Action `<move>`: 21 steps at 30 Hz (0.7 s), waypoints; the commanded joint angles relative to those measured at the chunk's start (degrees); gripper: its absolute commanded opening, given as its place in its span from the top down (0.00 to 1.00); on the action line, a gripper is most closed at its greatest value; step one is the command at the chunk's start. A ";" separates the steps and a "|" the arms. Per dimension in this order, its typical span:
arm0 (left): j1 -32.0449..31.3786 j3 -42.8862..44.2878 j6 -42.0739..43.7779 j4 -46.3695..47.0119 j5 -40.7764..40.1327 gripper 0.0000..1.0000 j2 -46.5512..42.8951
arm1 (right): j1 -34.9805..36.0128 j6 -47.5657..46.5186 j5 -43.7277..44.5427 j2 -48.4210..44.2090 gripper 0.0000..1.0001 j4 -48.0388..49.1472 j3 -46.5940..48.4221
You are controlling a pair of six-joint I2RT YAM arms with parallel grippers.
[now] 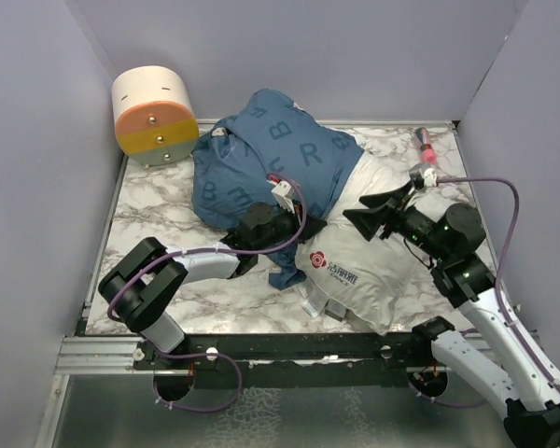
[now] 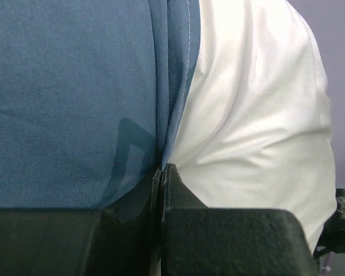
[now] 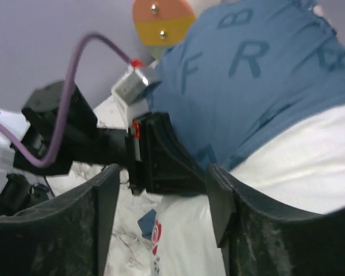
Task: Put the pillow into the pillowcase
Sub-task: Stuff the pillow into the pillowcase.
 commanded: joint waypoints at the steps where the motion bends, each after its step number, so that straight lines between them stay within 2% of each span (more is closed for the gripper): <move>1: -2.00 -4.23 -1.98 -6.39 9.03 1.00 2.94 | 0.48 -2.99 11.23 6.50 0.33 -11.23 9.23; 3: -2.00 -4.91 -1.91 -6.59 8.74 1.00 2.22 | -0.57 -3.89 14.80 12.37 0.31 -13.26 13.09; 6: -1.98 -5.75 -1.67 -7.14 7.84 1.00 0.62 | -4.65 -3.64 15.69 17.14 0.31 -13.91 15.30; 12: -1.96 -6.08 -0.42 -9.09 7.38 1.00 -2.62 | -8.24 -5.50 18.60 18.35 0.31 -16.82 12.20; 15: -1.93 -5.51 0.71 -10.54 7.50 1.00 -4.60 | -8.24 -5.99 14.29 23.26 0.35 -15.18 9.46; 17: -1.93 -4.20 2.05 -12.36 7.58 1.00 -6.18 | -8.24 -5.76 8.71 27.92 0.47 -11.35 7.37; 21: -1.98 2.16 7.27 -20.36 8.76 1.00 -8.75 | -7.39 -3.11 0.32 37.06 0.82 -1.99 5.29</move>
